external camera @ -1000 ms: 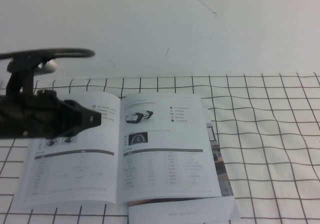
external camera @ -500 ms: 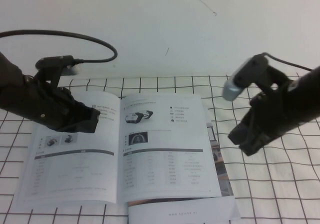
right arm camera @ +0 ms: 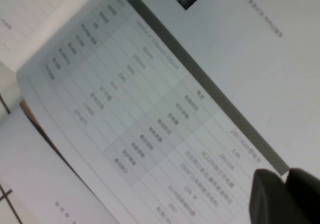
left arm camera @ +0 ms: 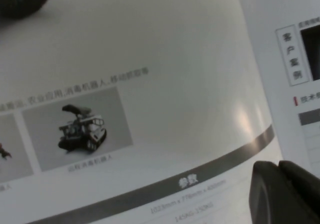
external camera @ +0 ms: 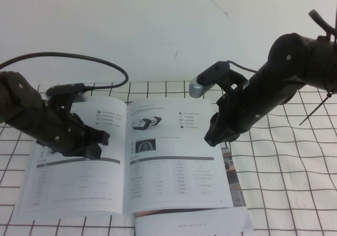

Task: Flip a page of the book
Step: Open the closed book

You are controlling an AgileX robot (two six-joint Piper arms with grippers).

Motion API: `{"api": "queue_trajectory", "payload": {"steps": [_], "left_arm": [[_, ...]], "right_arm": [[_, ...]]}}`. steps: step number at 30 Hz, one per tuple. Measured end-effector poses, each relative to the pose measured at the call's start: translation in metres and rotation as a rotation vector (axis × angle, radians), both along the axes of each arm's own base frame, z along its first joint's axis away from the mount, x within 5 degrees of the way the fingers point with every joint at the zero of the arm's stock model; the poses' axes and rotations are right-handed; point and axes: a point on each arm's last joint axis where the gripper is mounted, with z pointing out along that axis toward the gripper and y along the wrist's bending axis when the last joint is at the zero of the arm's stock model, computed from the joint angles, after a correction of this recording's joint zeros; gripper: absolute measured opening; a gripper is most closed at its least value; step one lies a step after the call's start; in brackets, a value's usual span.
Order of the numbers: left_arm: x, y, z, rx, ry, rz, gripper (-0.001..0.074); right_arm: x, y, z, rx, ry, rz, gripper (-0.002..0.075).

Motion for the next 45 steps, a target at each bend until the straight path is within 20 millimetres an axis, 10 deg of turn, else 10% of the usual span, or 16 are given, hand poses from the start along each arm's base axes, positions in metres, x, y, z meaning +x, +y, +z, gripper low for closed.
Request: {"api": "queue_trajectory", "payload": {"steps": [11,45], "left_arm": [[0.005,0.0,-0.044,0.006,0.092,0.037,-0.0002],[0.004,0.0,-0.056,-0.007,0.097,0.086,-0.0004]], "right_arm": [[0.016,0.008,-0.008,0.013,0.039,-0.069,0.0386],[0.038,-0.005,-0.078,0.076,0.361,-0.432,0.0405]]}}
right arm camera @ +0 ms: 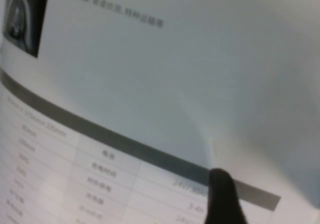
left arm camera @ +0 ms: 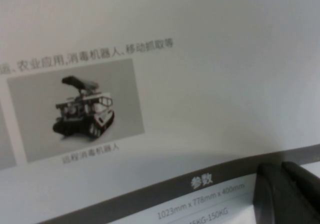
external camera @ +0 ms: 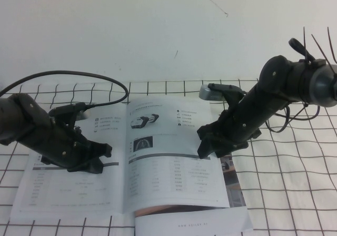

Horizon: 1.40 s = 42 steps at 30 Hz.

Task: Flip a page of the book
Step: Open the closed book

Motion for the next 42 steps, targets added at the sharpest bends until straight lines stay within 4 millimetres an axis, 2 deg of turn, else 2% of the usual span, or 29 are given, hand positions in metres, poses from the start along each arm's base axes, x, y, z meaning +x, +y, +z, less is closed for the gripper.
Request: {"api": "queue_trajectory", "payload": {"steps": [6,15,23,28,34,42], "left_arm": [[0.0,-0.001,-0.002,-0.016,0.005,0.005,-0.0004],[0.001,-0.002,-0.001,-0.022,0.001,0.004,-0.0004],[0.001,-0.002,-0.001,-0.024,0.001,0.005,-0.0002],[0.001,-0.002,-0.001,-0.025,0.0,0.008,-0.0002],[0.001,-0.003,-0.001,-0.037,0.0,0.021,-0.0002],[0.001,-0.003,-0.001,-0.038,-0.003,-0.003,-0.0002]], "right_arm": [[0.001,0.008,-0.001,0.1,-0.001,0.022,0.0394],[0.011,0.024,0.022,0.271,-0.027,-0.011,0.0388],[0.015,0.029,0.032,0.301,-0.05,0.009,0.0387],[0.008,0.025,0.028,0.24,-0.02,0.092,0.0387],[-0.002,0.01,0.019,0.059,0.044,0.228,0.0387],[0.002,-0.007,0.01,-0.167,0.043,0.157,0.0387]]}}
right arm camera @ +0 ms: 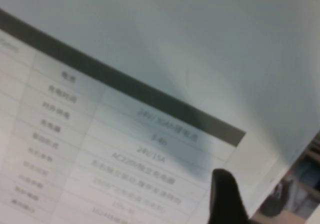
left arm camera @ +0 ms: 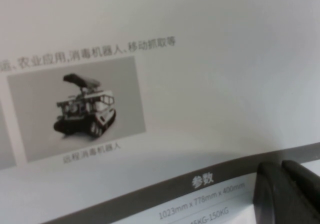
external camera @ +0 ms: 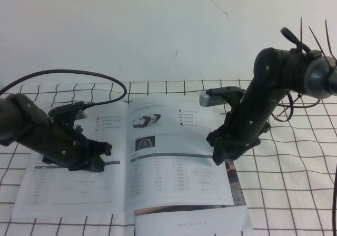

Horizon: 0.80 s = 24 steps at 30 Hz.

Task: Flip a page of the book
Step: Open the closed book

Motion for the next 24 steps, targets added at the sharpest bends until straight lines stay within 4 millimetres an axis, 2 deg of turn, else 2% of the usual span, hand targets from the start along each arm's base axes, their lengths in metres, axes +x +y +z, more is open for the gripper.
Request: {"api": "queue_trajectory", "payload": {"steps": [10,24], "left_arm": [[0.0,0.0,0.0,0.0,-0.002,-0.004,-0.0002],[0.0,0.0,0.0,-0.003,-0.003,-0.001,-0.0002]], "right_arm": [[0.006,0.001,0.0,0.003,-0.06,-0.043,0.0387],[0.008,0.01,0.003,0.109,-0.056,-0.101,0.0387]]}}
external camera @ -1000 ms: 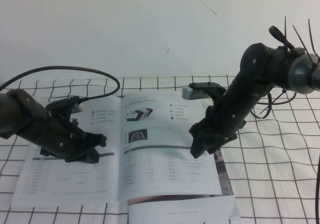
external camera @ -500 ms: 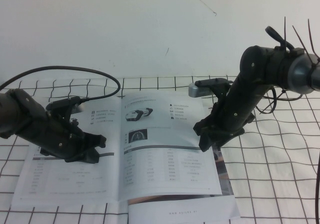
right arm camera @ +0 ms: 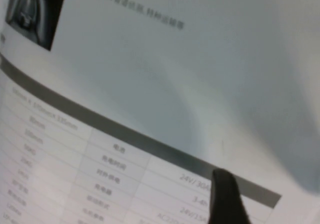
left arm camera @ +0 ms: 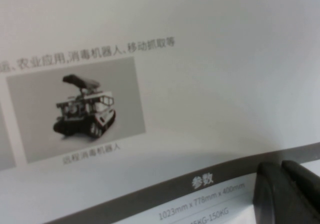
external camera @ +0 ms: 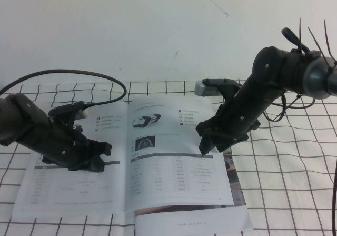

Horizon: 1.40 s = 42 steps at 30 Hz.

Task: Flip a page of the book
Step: Open the closed book

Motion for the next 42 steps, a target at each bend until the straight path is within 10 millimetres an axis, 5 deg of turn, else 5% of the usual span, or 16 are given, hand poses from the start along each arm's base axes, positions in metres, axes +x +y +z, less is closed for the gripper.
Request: {"api": "queue_trajectory", "payload": {"steps": [21,42], "left_arm": [[0.0,0.0,0.0,-0.012,0.001,0.003,-0.0002],[0.001,-0.001,0.0,-0.026,0.004,0.016,-0.0002]], "right_arm": [[-0.002,-0.002,-0.012,0.001,0.071,-0.016,0.0387],[-0.001,0.026,0.003,0.332,0.066,-0.036,0.0387]]}}
